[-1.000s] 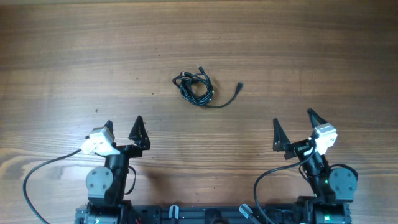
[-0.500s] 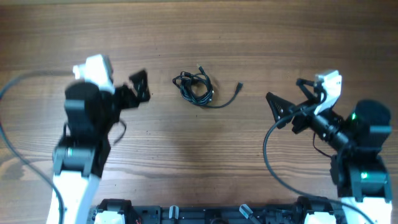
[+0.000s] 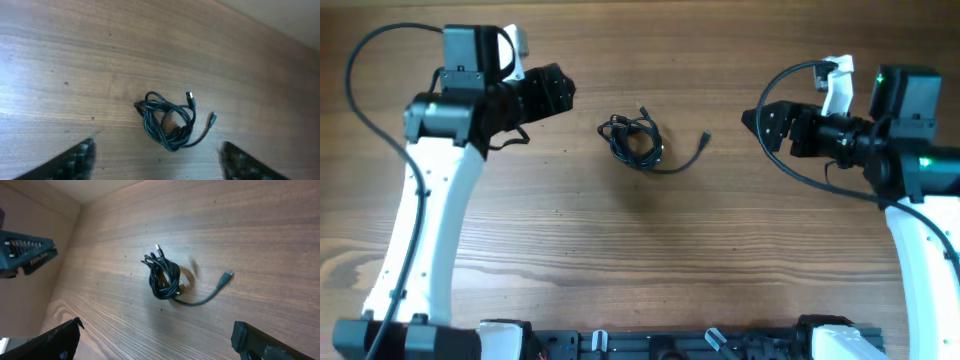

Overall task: Untangle cables
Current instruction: 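Move the left gripper down onto the cable bundle and grasp it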

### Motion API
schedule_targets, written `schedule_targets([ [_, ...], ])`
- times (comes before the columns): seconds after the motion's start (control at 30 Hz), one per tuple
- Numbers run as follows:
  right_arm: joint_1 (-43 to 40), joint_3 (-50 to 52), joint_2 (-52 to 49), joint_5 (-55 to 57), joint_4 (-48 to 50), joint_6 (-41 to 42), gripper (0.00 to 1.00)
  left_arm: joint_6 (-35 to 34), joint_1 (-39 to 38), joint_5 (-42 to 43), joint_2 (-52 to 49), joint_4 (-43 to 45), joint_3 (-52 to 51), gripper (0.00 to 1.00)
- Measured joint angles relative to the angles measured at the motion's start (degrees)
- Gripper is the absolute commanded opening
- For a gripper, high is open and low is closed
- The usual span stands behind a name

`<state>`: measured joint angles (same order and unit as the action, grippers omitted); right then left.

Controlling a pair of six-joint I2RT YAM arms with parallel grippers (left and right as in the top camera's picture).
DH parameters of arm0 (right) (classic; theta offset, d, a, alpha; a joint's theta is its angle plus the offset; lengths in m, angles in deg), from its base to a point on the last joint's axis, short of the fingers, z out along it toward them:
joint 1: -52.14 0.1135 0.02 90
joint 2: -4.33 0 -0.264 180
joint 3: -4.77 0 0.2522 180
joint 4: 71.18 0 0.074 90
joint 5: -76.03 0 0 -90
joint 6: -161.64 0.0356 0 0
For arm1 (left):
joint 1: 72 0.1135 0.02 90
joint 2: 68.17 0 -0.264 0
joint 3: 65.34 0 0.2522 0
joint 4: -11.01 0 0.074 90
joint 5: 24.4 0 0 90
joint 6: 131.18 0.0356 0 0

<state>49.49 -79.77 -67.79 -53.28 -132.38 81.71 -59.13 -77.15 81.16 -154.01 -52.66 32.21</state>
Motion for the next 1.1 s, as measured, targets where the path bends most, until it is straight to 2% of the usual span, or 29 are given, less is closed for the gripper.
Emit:
schedule_targets([
  [0.03, 0.00, 0.00, -0.74, -0.11, -0.17, -0.04, 1.00, -2.47, -1.29, -0.42, -1.60, -0.52, 0.04, 0.63],
  [0.2, 0.00, 0.00, -2.58, 1.44, -2.29, -0.24, 0.99, -14.67, -11.45, -7.50, -11.21, -2.32, 0.07, 0.62],
  [0.27, 0.00, 0.00, -2.58, 2.97, -3.04, -0.24, 0.99, -18.05, -13.97, -9.68, -14.03, -2.01, 0.09, 0.56],
  [0.33, 0.00, 0.00, -2.58, 4.33, -3.15, -0.26, 1.00, -20.57, -17.14, -11.72, -18.86, -1.95, 0.09, 0.55],
  [0.37, 0.00, 0.00, -2.58, 4.70, -3.21, -0.24, 0.99, -21.51, -18.47, -12.13, -21.18, -1.95, 0.09, 0.50],
  [0.5, 0.00, 0.00, -2.58, 5.29, -3.34, -0.24, 0.99, -29.79, -21.07, -12.74, -27.39, -2.01, 0.09, 0.44],
  [0.6, 0.00, 0.00, -2.80, 5.31, -3.32, -0.24, 0.99, -34.53, -21.05, -12.79, -28.30, 3.10, 0.07, 0.35],
  [0.77, 0.00, 0.00, -2.86, 5.31, -3.32, -0.24, 1.00, -38.60, -21.05, -13.60, -29.22, 5.29, 0.07, 0.27],
  [0.93, 0.00, 0.00, -2.86, 5.31, -3.34, -0.24, 0.99, -39.08, -21.38, -14.08, -30.75, 4.46, 0.07, 0.26],
  [1.1, 0.00, 0.00, -2.89, 5.31, -4.24, -0.24, 0.99, -39.41, -23.50, -15.26, -31.63, 4.24, 0.07, 0.20],
])
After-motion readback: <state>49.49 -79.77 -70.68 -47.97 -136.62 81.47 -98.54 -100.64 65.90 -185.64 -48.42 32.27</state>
